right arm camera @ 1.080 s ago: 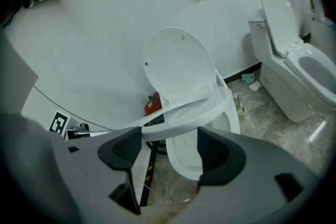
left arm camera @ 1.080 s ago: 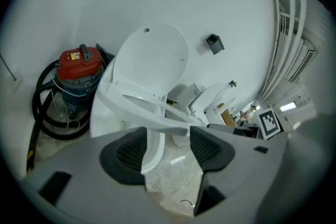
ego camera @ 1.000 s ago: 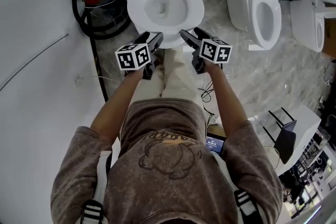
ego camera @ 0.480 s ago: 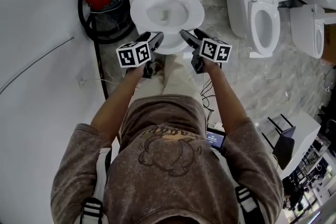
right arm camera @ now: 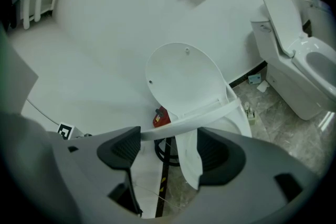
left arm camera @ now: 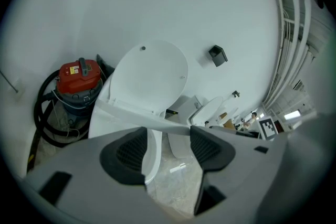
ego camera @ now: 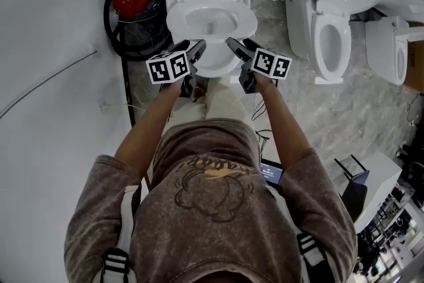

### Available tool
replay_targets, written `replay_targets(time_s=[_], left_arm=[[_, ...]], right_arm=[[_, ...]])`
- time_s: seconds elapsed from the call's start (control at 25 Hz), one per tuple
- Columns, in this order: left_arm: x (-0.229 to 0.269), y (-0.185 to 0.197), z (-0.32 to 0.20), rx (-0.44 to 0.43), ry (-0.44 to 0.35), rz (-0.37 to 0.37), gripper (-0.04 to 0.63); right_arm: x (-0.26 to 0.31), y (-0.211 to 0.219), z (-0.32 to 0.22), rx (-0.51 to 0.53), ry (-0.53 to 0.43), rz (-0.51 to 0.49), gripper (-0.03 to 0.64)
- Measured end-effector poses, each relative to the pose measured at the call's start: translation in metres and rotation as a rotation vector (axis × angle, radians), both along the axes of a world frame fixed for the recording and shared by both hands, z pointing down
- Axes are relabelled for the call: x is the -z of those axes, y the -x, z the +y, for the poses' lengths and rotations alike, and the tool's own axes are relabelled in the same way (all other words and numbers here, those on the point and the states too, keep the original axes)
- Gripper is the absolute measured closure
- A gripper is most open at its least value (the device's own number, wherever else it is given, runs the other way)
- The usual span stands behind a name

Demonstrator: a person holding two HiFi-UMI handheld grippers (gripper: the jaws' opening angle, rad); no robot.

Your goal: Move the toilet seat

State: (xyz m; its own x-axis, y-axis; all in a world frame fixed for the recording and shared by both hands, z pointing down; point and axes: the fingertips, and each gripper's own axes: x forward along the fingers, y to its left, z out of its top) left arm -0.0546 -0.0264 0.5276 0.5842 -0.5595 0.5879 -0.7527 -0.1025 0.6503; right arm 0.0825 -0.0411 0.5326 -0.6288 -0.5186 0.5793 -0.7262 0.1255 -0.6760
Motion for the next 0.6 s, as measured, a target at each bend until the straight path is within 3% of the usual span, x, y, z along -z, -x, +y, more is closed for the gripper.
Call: replay_targets(time_s=[0.6], left_arm=[[0.024,0.002,-0.041,0.063,-0.016,0.021,0.328]], right_arm=[[0.022,0.002,-0.041,-0.009,0.029,-0.052,0.276]])
